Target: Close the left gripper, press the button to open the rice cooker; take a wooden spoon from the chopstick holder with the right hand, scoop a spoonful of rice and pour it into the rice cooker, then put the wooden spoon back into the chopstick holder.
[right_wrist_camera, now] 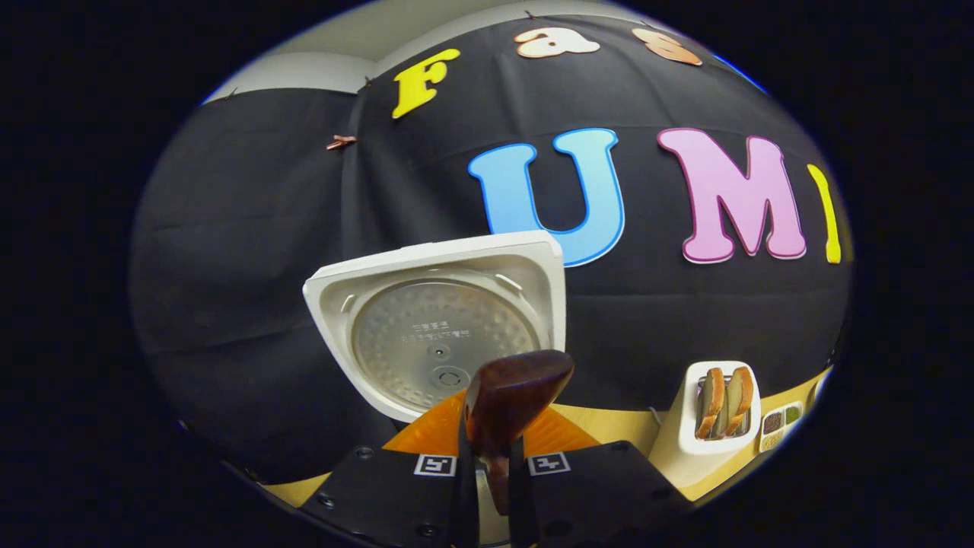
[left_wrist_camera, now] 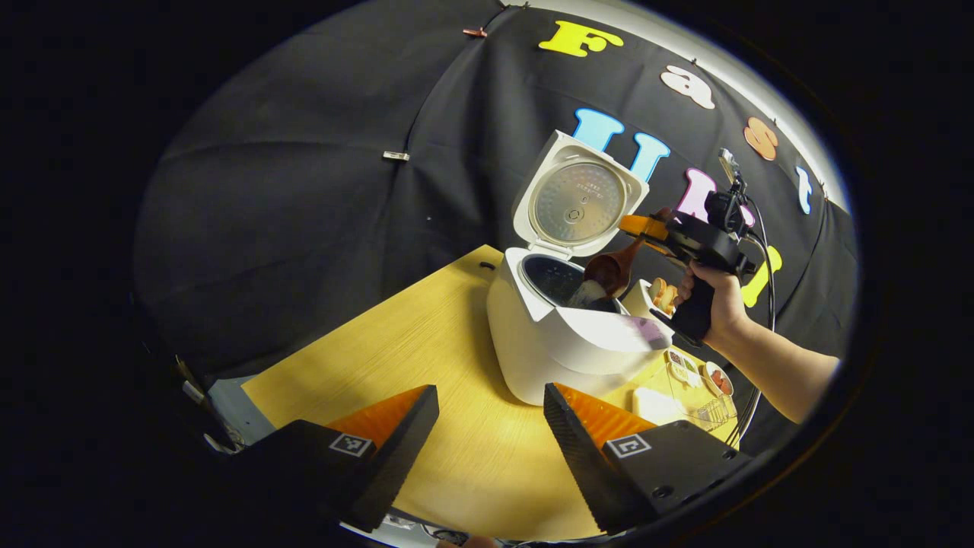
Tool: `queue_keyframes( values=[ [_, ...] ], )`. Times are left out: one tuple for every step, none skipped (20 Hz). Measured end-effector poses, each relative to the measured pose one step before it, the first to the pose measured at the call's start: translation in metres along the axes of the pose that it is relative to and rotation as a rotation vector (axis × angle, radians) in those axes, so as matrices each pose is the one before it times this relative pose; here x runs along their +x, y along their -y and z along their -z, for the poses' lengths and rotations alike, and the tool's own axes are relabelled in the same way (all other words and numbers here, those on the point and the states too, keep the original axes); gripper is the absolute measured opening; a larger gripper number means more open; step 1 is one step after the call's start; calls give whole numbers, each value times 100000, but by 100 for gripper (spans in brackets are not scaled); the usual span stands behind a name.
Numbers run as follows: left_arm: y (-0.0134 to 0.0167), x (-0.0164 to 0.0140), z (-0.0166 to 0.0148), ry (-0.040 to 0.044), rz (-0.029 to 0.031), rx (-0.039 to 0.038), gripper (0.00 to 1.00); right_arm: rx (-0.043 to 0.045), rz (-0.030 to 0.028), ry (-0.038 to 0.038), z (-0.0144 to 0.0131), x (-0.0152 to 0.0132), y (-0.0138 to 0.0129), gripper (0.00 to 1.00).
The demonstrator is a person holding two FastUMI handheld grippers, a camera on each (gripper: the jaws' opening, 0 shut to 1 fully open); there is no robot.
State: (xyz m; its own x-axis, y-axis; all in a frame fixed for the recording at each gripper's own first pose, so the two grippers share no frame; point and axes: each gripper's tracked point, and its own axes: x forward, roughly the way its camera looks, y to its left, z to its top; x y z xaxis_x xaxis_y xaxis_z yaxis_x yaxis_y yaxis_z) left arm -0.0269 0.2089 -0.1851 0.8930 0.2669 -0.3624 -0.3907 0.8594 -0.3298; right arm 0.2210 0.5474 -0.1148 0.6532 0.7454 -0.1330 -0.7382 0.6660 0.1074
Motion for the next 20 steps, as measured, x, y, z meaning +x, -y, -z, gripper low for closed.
queue_keyframes(
  values=[
    [-68, -87, -102, 416, -57, 461, 96, -4870, -1891, 109, 183, 97, -616, 19],
    [48, 1, 104, 151, 357, 575, 96, -4763, -1984, 136, 171, -138, -682, 14],
    [65, -60, 2, 219, 437, 517, 96, -4040, -2429, 68, 162, -266, -745, 19],
    [67, -14, -27, 330, 497, 504, 96, -3658, -1799, -399, 296, -155, -732, 19],
    [40, -76, -3, -21, 267, 397, 98, -3999, -1088, -805, 419, -257, -383, 19],
    [185, -4, 232, -93, 209, 279, 96, -4615, -576, -493, 329, -131, -472, 19],
    [105, -149, 23, 210, 103, 260, 96, -3845, -571, 287, 60, -117, -278, 19],
    [167, -234, 101, 273, -180, 193, 96, -1337, -778, 556, -130, -90, -514, 19],
    [121, -238, -15, 276, -230, 101, 96, 1348, -639, 428, -314, -154, -355, 19],
    [-67, -139, 54, 251, -242, 11, 96, 3162, 154, 399, -361, -151, -55, 19],
    [175, -154, -14, 112, -16, 282, 96, 3033, 1249, 228, -478, -184, 451, 19],
    [258, -142, 24, 509, -59, 474, 96, 2971, 1712, 468, -562, -336, 587, 19],
    [266, -181, -90, 593, 130, 657, 96, 3337, 1423, 743, -721, -337, 570, 19],
    [342, -174, -105, 648, 204, 744, 96, 4281, 1075, 1009, -982, -587, 601, 19],
    [376, -151, -143, 783, 417, 688, 96, 5190, 1341, 812, -783, -652, 688, 19],
    [485, -72, -12, 692, 641, 602, 96, 5698, 1606, 620, -916, -738, 887, 19],
    [382, -145, -157, 513, 544, 378, 96, 5736, 1708, 675, -998, -782, 1005, 19],
    [505, -133, 63, 307, 675, 211, 98, 5203, 2148, 551, -951, -1137, 1182, 19],
    [485, -16, -149, 188, 424, 239, 98, 3770, 2500, -29, -1004, -939, 1218, 19],
    [419, -27, -119, 421, 313, 78, 96, 2376, 2864, 180, -941, -1327, 1504, 19]
  ],
)
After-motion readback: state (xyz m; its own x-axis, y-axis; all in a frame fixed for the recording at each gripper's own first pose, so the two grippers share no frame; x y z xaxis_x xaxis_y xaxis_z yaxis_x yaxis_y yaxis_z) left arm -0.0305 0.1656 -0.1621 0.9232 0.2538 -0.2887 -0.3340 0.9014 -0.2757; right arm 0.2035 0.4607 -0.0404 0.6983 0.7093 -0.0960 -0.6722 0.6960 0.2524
